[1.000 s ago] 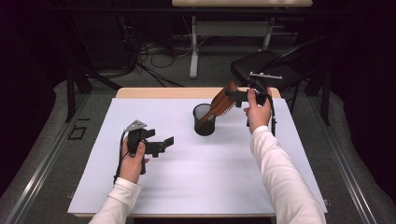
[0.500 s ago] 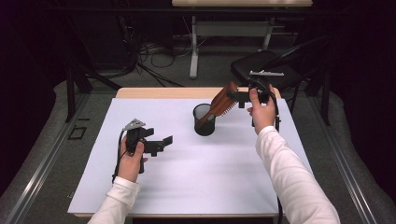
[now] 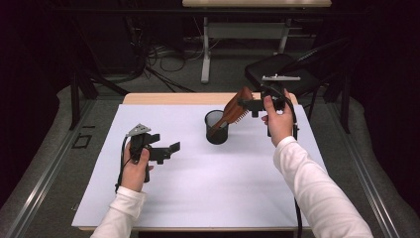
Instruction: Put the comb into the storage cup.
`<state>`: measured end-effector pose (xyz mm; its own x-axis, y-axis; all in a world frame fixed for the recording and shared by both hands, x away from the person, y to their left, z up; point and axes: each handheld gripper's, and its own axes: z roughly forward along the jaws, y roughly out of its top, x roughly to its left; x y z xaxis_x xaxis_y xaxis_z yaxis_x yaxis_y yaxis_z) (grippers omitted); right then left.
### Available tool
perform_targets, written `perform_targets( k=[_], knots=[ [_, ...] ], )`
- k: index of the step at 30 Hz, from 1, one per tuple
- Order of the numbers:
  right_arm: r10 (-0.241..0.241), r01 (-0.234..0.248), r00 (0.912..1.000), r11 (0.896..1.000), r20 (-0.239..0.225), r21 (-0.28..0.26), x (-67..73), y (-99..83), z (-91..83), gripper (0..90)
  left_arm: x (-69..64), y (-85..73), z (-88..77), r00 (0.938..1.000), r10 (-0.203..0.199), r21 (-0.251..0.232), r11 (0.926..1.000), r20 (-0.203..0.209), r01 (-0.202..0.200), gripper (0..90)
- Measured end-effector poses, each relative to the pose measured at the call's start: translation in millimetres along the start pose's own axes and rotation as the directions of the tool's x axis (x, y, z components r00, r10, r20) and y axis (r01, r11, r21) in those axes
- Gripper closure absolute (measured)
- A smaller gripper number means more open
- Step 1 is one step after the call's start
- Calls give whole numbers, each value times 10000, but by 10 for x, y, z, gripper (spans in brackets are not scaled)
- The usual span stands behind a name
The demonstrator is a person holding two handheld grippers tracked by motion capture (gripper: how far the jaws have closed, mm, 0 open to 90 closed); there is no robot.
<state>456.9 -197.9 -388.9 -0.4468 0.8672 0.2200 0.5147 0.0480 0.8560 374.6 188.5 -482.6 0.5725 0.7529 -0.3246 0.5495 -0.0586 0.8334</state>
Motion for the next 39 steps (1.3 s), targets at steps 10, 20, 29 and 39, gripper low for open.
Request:
perform_targets(
  k=[10,20,29,39],
  knots=[
    [-293,297,9988,9995,-395,80,124,-57,-106,0,7,41,-60,10000,-35,-113,9999,-29,34,10],
    [-292,294,9987,9996,-413,52,108,-147,-263,0,-26,61,-107,9999,141,-91,9999,-93,-142,10],
    [-181,165,9963,9997,-836,-205,103,-280,-380,0,-32,70,-190,9998,117,-235,9997,-132,-120,10],
    [-400,387,9939,9991,-1032,-144,184,-528,-536,0,-56,100,-263,9998,178,-369,9992,-110,-182,10]
  ],
)
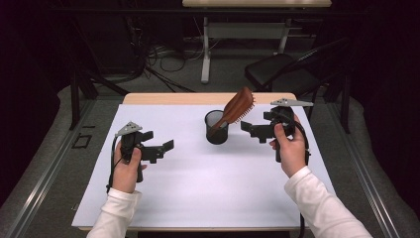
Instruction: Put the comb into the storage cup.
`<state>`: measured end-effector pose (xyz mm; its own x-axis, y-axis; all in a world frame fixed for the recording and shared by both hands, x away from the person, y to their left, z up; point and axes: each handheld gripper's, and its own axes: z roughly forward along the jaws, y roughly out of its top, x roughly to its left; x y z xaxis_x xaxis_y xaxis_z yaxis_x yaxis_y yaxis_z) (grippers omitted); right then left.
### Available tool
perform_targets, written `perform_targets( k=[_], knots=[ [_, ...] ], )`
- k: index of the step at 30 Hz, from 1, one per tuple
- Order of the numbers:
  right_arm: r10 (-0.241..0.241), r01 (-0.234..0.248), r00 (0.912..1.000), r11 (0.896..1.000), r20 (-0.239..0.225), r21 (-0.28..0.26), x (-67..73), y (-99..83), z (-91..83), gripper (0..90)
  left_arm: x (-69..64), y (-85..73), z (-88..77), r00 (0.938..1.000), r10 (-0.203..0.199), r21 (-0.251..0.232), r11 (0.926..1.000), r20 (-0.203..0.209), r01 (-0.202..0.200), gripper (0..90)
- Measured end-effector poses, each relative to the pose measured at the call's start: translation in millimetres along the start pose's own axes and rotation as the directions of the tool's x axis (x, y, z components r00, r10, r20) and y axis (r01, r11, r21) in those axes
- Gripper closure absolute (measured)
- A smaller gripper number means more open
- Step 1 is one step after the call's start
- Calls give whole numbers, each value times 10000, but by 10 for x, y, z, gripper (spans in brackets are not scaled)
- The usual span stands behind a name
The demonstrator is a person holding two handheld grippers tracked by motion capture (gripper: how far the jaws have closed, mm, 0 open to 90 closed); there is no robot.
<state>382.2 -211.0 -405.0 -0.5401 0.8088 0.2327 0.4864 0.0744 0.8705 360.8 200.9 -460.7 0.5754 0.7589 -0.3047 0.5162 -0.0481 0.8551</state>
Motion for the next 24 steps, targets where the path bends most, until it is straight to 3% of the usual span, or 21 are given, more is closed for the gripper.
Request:
perform_targets(
  k=[6,12,18,24],
  knots=[
    [-58,55,9995,9999,-326,-91,76,-161,-99,0,-29,7,-15,10000,44,-17,10000,57,-44,10],
    [-382,376,9988,9991,-301,-209,157,-321,-225,0,-81,9,-30,9998,137,-34,9999,154,-136,10],
    [-317,308,9982,9993,-512,-193,165,-513,-368,0,-166,30,-46,9990,253,-41,9997,371,-251,10],
    [-460,455,9986,9988,-249,-203,134,-678,-537,0,-229,19,-66,9982,434,122,9990,408,-439,10]
  ],
)
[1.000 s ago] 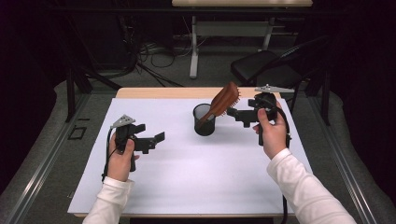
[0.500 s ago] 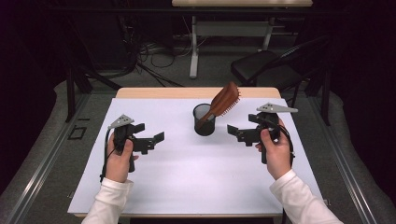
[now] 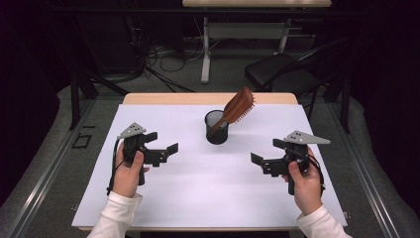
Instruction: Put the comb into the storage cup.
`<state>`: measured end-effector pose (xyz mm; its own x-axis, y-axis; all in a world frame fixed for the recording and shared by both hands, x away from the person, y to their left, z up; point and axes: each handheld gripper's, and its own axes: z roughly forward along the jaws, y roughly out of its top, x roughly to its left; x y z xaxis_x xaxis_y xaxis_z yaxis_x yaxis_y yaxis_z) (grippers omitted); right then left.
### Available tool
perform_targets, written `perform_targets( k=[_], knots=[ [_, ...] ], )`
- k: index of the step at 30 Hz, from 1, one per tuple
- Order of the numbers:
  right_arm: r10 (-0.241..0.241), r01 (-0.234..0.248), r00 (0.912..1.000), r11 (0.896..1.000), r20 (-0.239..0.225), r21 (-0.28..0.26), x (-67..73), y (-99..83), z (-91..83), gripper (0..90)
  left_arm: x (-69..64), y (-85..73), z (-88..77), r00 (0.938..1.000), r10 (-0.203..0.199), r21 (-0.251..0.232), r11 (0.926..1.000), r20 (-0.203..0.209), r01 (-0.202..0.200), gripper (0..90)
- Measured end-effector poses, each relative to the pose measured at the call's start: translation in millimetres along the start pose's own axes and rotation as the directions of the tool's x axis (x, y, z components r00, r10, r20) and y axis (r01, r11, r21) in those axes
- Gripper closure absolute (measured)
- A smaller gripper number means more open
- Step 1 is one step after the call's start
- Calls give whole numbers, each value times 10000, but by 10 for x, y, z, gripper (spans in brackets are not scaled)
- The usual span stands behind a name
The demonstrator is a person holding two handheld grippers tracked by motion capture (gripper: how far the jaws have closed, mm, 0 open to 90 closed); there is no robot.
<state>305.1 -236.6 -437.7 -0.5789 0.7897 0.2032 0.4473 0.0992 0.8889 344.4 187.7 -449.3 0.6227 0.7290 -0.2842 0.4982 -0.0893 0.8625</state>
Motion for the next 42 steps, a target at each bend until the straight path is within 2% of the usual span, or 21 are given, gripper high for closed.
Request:
perform_targets(
  k=[3,11,15,20,24,29,36,42],
  knots=[
    [155,-155,9999,9999,14,-76,-44,-64,-83,0,-2,-49,-18,9999,10,110,9999,165,-12,10],
    [470,-470,9989,9988,26,-116,-155,-264,-214,0,24,-192,-122,9997,176,359,9992,182,-183,11],
    [641,-639,9979,9978,79,-157,-197,-405,-228,0,32,-289,-182,9992,351,405,9985,177,-358,10],
    [809,-808,9965,9967,219,-71,-256,-574,-218,0,86,-438,-224,9992,387,358,9986,54,-389,11],
    [676,-676,9970,9977,389,2,-281,-682,-177,0,153,-545,-237,9996,279,305,9991,7,-279,14],
    [726,-727,9972,9974,196,15,-319,-766,-139,0,225,-636,-260,9994,283,250,9993,-190,-278,20],
    [367,-372,9984,9992,435,117,-356,-890,-88,0,308,-714,-314,9987,355,52,9994,-360,-353,23],
    [420,-430,9981,9988,459,222,-400,-954,-59,0,356,-756,-309,9983,288,-29,9996,-513,-290,24]
  ],
)
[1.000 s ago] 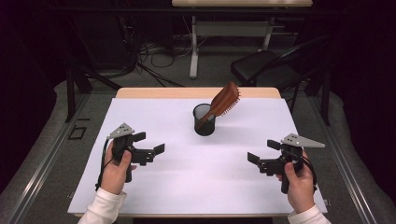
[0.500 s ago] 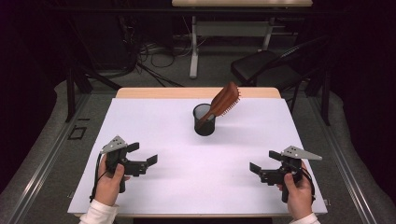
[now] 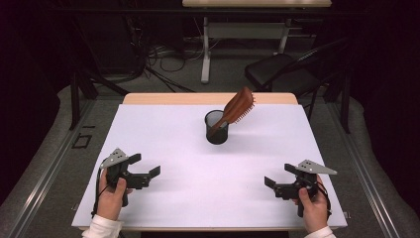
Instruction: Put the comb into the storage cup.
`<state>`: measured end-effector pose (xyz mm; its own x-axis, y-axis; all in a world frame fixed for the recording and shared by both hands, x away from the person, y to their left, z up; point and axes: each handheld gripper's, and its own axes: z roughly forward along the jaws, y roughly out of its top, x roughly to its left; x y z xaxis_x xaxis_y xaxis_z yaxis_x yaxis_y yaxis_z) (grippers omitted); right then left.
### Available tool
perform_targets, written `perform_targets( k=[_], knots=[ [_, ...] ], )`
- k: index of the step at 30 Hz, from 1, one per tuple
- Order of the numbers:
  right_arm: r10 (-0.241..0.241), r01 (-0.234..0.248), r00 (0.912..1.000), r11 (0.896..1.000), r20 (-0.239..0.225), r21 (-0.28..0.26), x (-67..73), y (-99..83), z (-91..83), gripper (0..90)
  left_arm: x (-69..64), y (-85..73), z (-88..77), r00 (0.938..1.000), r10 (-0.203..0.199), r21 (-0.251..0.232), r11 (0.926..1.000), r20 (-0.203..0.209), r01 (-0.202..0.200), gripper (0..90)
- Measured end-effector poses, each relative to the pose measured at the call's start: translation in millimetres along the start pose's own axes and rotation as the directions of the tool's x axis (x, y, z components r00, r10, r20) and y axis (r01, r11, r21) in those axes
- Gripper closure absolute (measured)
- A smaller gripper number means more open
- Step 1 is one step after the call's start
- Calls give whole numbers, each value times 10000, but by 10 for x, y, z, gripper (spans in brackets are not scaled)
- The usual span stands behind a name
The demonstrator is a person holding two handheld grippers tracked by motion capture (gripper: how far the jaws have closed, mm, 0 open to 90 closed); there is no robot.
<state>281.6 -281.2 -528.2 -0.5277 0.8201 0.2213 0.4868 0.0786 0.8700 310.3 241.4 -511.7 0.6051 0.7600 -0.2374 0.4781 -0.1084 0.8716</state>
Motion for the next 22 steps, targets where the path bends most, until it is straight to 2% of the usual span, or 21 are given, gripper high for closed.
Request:
perform_targets(
  k=[4,13,22],
  knots=[
    [-12,12,10000,10000,38,5,-14,-23,26,0,18,-24,2,10000,37,-3,10000,-80,-37,24],
    [-322,325,9977,9995,592,-42,-55,-71,56,0,61,-63,15,9998,64,-68,10000,-198,-65,24],
    [-103,101,9987,9999,497,48,-111,-93,65,0,100,-50,-24,9995,-240,-222,9995,-219,235,24]
  ],
)
